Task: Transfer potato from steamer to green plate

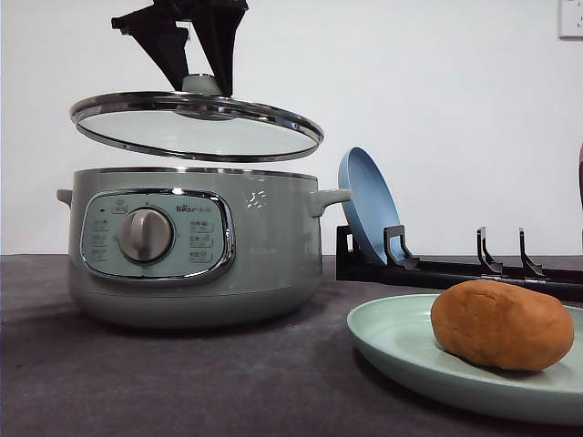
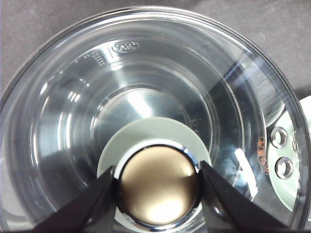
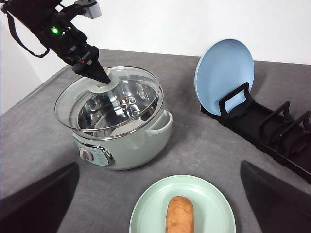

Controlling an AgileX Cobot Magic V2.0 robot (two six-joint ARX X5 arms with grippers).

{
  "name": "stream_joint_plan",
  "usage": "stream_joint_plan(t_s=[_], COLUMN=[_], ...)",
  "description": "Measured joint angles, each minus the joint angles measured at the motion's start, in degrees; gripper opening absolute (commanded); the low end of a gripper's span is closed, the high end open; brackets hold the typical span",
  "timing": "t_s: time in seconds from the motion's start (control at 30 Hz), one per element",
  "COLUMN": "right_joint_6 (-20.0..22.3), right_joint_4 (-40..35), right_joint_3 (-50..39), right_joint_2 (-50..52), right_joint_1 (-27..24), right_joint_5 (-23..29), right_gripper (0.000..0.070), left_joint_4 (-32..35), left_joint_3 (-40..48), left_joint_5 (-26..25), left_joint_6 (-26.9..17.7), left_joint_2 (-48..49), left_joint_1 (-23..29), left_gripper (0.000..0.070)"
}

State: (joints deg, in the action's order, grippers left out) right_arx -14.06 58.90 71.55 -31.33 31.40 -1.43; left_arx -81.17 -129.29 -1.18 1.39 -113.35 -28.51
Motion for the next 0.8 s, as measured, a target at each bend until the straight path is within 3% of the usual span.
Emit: stream_joint_plan(t_s=[0.8], right_joint_6=[-0.35], right_joint_4=[0.01], right_joint_3=[0.0], right_joint_2=[0.0], right_joint_1=[0.0], right_joint_5=[0.17], right_gripper=[0.0695], left_joint_4=[0.0], left_joint_3=[0.0], left_joint_5=[2.89], left_joint_6=[0.0], left_joint_2=[-2.67], left_joint_1=[1.25], left_gripper=[0.0])
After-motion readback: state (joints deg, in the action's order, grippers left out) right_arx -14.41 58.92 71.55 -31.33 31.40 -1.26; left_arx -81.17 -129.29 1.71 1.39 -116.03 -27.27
